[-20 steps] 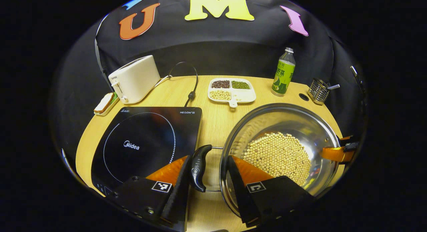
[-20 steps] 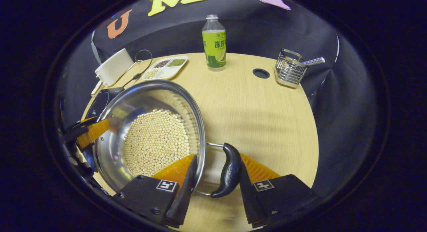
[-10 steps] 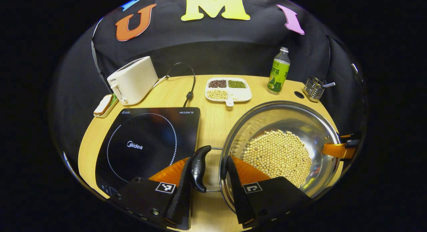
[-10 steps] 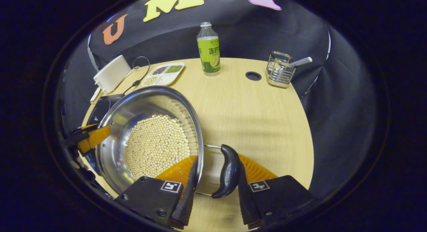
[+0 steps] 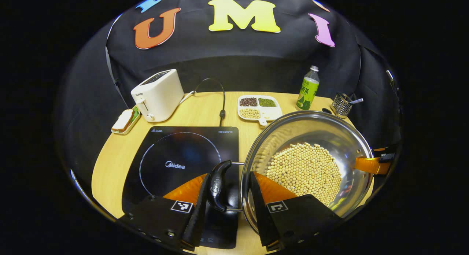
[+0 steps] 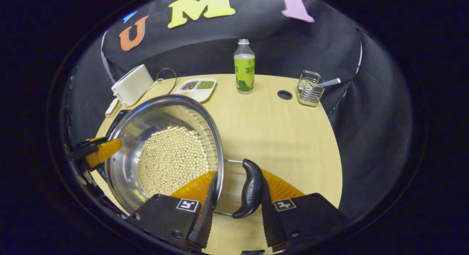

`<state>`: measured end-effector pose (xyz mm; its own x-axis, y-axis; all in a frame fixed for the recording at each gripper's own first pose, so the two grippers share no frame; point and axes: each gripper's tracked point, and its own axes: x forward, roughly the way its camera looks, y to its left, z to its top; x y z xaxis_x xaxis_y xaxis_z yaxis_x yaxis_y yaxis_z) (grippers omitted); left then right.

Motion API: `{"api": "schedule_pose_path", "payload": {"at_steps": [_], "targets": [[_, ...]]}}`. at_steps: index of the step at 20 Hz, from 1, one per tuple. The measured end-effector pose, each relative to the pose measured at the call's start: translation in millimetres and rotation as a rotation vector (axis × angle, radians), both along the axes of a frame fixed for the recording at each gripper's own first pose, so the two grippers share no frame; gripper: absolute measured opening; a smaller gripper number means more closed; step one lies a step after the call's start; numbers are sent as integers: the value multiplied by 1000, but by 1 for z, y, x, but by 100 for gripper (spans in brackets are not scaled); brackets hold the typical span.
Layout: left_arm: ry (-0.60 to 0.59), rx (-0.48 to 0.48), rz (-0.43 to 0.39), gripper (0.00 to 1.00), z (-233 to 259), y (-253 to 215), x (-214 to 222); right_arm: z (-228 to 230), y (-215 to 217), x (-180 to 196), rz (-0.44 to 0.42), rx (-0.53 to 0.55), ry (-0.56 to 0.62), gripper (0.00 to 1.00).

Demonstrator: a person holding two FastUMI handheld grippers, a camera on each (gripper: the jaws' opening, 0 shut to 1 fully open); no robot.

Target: First push the handle of the pot to place it horizontally, then grasp the pot with both hands and set it on the induction cooktop.

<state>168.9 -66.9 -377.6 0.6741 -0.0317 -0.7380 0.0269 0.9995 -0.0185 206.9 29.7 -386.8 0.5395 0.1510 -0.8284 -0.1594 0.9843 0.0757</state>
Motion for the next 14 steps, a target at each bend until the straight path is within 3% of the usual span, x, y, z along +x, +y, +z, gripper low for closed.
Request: {"api": "schedule_pose_path", "payload": {"at_steps": [14], "targets": [[-10, 12, 51, 58, 16, 126, -3, 19, 126, -6, 46, 11, -12, 58]]}}
